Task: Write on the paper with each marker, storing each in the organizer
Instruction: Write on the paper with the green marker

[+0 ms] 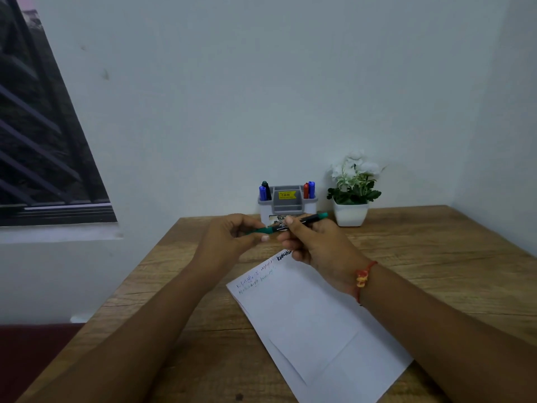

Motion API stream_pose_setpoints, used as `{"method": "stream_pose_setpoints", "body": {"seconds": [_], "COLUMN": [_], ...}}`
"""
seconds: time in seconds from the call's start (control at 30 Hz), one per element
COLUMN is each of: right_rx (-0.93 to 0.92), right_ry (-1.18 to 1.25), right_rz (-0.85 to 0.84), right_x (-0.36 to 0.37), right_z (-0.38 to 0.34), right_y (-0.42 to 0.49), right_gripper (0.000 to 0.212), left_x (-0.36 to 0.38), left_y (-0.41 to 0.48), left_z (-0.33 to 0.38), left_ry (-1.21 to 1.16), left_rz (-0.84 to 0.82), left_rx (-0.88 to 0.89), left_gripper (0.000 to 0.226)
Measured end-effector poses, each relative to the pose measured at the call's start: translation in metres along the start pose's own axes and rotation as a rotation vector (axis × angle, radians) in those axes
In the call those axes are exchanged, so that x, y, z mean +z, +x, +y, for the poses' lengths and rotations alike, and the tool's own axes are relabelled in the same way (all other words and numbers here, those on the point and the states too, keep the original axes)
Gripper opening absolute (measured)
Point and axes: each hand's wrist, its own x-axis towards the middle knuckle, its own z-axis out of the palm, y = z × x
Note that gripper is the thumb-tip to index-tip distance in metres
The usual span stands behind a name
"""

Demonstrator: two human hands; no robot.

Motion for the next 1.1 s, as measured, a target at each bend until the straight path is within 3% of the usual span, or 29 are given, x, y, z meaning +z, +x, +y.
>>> {"method": "stream_pose_setpoints", "body": {"seconds": [0.07, 0.13, 0.27, 0.37, 0.73, 1.0, 1.1], "right_rx": [0.045, 0.022, -0.246, -0.313, -0.433, -0.471, -0.491], "right_ry": [0.034, -0.081, -0.876, -1.101, -1.249, -1.264, -1.272], "right_rz": [0.078, 0.186, 0.174, 0.114, 0.057, 0.050, 0.053], "right_x": [0.001, 0.001, -0.011, -0.009, -0.011, -0.014, -0.016], "right_z": [0.002, 0.005, 0.017, 0.016, 0.012, 0.013, 0.012], "right_y": [0.001, 0.002, 0.003, 0.002, -0.001, 0.002, 0.002], "right_gripper": [0.033, 0.038, 0.027, 0.030, 0.032, 0.031, 0.031], "left_x": [-0.001, 0.000, 0.006, 0.010, 0.048, 0.061, 0.062], "left_y": [0.002, 0.003, 0.012, 0.026, 0.090, 0.110, 0.113], "left_z": [0.002, 0.005, 0.015, 0.022, 0.018, -0.004, -0.011], "left_ry": [0.004, -0.028, -0.083, 0.038, 0.324, 0.513, 0.614], "left_rz": [0.097, 0.214, 0.367, 0.424, 0.359, 0.332, 0.290], "left_rx": [0.045, 0.083, 0.150, 0.223, 0.291, 0.335, 0.366], "left_gripper": [0.016, 0.016, 0.018, 0.021, 0.030, 0.004, 0.010]}}
